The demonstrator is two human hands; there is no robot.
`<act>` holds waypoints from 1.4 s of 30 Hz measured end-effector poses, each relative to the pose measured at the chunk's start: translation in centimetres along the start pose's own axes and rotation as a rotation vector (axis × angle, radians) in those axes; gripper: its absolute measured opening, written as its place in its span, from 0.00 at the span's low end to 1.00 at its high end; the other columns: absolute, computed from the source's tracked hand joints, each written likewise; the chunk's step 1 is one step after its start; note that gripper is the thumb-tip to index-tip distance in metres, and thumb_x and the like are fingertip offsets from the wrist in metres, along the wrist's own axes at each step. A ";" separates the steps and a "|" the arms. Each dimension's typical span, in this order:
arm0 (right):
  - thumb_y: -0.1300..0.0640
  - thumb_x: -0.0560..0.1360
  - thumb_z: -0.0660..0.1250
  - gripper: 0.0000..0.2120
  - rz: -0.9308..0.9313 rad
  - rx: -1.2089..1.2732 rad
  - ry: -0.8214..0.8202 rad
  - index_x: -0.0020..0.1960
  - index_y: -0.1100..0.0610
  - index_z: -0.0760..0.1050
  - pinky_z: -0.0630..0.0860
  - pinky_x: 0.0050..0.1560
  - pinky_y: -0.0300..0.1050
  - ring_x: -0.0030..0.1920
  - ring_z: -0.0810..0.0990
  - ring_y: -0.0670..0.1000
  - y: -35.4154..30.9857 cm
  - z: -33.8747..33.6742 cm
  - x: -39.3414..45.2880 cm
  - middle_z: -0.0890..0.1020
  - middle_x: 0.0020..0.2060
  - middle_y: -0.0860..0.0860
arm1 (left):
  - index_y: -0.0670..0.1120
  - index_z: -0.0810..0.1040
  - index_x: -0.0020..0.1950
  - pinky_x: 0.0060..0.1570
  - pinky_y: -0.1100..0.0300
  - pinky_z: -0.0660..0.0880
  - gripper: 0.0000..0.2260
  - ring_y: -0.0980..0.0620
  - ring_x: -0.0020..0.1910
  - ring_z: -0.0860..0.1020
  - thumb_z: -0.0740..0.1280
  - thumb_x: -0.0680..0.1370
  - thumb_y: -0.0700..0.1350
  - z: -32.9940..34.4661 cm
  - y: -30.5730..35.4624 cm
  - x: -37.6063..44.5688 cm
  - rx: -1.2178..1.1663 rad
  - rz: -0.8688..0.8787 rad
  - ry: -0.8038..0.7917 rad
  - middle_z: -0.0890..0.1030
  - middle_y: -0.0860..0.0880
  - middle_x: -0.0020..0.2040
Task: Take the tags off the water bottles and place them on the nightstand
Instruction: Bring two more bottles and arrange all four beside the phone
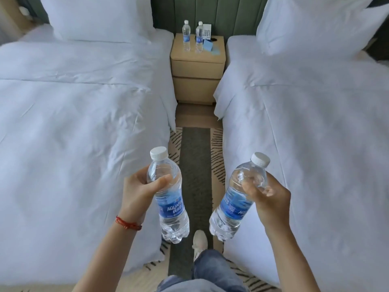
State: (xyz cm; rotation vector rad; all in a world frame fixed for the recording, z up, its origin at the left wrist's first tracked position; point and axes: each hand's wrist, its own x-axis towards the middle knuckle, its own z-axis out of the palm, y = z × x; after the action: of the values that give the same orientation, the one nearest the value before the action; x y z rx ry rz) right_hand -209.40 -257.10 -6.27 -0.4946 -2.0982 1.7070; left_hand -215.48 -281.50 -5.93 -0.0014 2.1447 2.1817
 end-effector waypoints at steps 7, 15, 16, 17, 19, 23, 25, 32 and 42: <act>0.38 0.56 0.68 0.18 -0.012 -0.053 -0.046 0.41 0.47 0.78 0.72 0.33 0.26 0.37 0.78 0.36 -1.2 2.3 14.6 0.81 0.33 0.35 | 0.48 0.84 0.41 0.36 0.66 0.77 0.14 0.54 0.39 0.82 0.74 0.59 0.52 4.2 2.6 12.7 -0.053 0.026 0.045 0.85 0.51 0.38; 0.39 0.56 0.69 0.17 -0.014 -0.028 -0.061 0.41 0.47 0.79 0.71 0.32 0.25 0.35 0.78 0.35 -0.6 6.9 28.5 0.81 0.31 0.36 | 0.49 0.84 0.41 0.37 0.65 0.77 0.14 0.53 0.39 0.83 0.74 0.58 0.53 6.6 3.3 26.9 -0.069 0.041 0.060 0.85 0.50 0.38; 0.39 0.56 0.69 0.19 -0.023 -0.028 -0.052 0.41 0.49 0.79 0.71 0.32 0.25 0.35 0.78 0.35 -0.4 7.7 30.4 0.81 0.31 0.36 | 0.49 0.84 0.41 0.37 0.65 0.77 0.14 0.53 0.39 0.83 0.74 0.58 0.53 6.8 3.2 29.0 -0.064 0.041 0.061 0.85 0.50 0.38; 0.39 0.56 0.69 0.20 -0.033 -0.029 -0.046 0.42 0.50 0.79 0.71 0.32 0.25 0.36 0.78 0.36 -0.1 8.5 32.3 0.81 0.31 0.36 | 0.48 0.84 0.41 0.37 0.65 0.77 0.15 0.53 0.39 0.82 0.74 0.58 0.52 7.1 3.2 31.2 -0.063 0.048 0.058 0.85 0.50 0.38; 0.39 0.56 0.69 0.21 -0.044 -0.032 -0.047 0.45 0.50 0.79 0.72 0.33 0.26 0.38 0.79 0.36 0.3 10.3 36.5 0.82 0.34 0.38 | 0.48 0.84 0.41 0.36 0.66 0.77 0.14 0.54 0.38 0.82 0.74 0.58 0.52 7.6 3.3 36.0 -0.061 0.063 0.048 0.85 0.51 0.37; 0.40 0.56 0.69 0.23 -0.042 -0.038 -0.064 0.46 0.52 0.80 0.73 0.34 0.26 0.39 0.79 0.36 0.0 14.0 45.5 0.83 0.36 0.40 | 0.48 0.83 0.42 0.37 0.64 0.77 0.15 0.53 0.39 0.82 0.74 0.58 0.52 8.4 4.5 45.7 -0.041 0.067 0.043 0.85 0.50 0.38; 0.40 0.57 0.69 0.21 -0.049 -0.036 -0.066 0.46 0.50 0.79 0.72 0.33 0.25 0.38 0.78 0.35 -0.1 15.5 49.8 0.82 0.36 0.37 | 0.47 0.83 0.43 0.38 0.64 0.77 0.15 0.52 0.39 0.82 0.74 0.59 0.52 8.5 5.0 50.3 -0.033 0.089 0.032 0.85 0.50 0.38; 0.41 0.58 0.70 0.12 -0.057 -0.025 -0.048 0.41 0.41 0.79 0.72 0.34 0.25 0.39 0.79 0.36 -0.8 19.5 62.1 0.82 0.36 0.36 | 0.48 0.83 0.44 0.36 0.67 0.76 0.14 0.56 0.38 0.82 0.74 0.59 0.49 10.4 6.8 62.8 0.004 0.107 0.006 0.85 0.52 0.39; 0.43 0.56 0.70 0.15 -0.057 -0.003 -0.162 0.42 0.44 0.78 0.72 0.35 0.28 0.37 0.78 0.39 0.5 23.9 82.6 0.82 0.36 0.40 | 0.45 0.82 0.47 0.40 0.61 0.78 0.17 0.50 0.43 0.82 0.75 0.60 0.47 16.8 6.3 81.9 0.012 0.092 0.073 0.85 0.47 0.43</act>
State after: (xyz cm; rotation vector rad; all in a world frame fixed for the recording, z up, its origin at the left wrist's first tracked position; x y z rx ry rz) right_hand -292.69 -235.78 -4.76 -0.3033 -2.2045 1.7639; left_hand -296.54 -260.08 -4.09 0.0193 2.2401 2.2522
